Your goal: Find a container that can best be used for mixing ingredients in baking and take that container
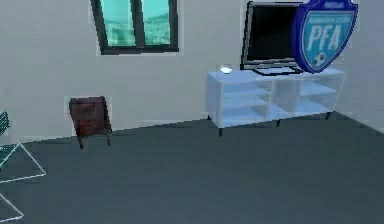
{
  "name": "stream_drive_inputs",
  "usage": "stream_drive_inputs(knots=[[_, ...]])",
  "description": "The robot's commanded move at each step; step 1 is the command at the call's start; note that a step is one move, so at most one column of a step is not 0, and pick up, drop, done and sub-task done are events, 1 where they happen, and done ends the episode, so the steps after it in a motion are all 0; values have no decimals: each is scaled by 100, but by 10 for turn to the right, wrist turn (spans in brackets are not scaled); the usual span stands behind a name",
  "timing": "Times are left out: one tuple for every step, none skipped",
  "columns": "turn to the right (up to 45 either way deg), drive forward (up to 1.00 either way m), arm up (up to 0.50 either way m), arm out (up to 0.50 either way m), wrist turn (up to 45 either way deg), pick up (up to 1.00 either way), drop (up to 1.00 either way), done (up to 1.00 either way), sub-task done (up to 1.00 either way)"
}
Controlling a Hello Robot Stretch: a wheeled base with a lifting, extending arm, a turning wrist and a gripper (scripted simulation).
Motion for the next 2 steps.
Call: stream_drive_inputs(knots=[[0,100,0,0,0,0,0,0,0],[0,85,0,0,0,0,0,0,0]])
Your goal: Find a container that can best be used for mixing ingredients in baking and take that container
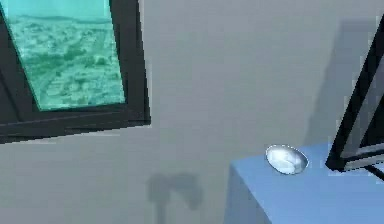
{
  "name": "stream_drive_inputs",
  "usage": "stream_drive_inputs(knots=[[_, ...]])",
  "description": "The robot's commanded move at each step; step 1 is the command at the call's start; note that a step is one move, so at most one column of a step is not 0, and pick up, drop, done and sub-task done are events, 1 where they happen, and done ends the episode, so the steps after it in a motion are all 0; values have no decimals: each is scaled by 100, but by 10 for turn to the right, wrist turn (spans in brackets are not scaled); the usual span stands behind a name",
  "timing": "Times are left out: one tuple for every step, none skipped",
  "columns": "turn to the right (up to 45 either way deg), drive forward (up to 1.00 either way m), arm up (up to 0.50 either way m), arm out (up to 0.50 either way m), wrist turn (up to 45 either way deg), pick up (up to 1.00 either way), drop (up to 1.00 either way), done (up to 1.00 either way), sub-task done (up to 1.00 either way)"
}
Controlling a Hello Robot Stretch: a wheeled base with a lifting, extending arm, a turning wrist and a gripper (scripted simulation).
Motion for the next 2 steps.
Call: stream_drive_inputs(knots=[[-450,0,0,0,0,0,0,0,0],[-150,0,0,0,0,0,0,0,0]])
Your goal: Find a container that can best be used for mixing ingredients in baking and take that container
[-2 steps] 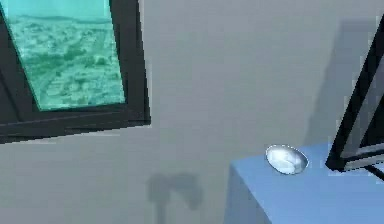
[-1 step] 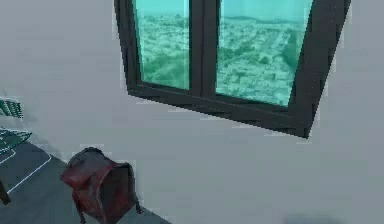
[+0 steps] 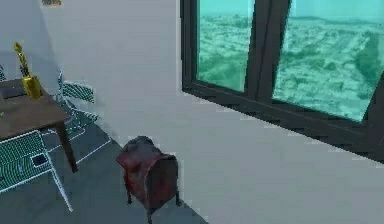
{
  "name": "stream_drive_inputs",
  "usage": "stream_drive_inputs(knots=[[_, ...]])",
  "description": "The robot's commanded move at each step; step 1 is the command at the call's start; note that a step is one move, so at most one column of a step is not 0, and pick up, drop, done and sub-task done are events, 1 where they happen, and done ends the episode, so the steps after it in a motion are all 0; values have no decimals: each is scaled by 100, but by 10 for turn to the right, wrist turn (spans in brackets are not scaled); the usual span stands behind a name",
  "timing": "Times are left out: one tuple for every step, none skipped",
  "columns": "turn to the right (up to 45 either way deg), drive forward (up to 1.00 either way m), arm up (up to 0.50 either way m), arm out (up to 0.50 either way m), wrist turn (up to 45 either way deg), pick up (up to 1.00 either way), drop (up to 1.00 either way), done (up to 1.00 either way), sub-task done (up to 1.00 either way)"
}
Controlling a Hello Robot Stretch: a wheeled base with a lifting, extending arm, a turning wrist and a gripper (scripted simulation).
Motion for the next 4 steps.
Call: stream_drive_inputs(knots=[[450,0,0,0,0,0,0,0,0],[450,0,0,0,0,0,0,0,0],[390,0,0,0,0,0,0,0,0],[0,85,0,0,0,0,0,0,0]])
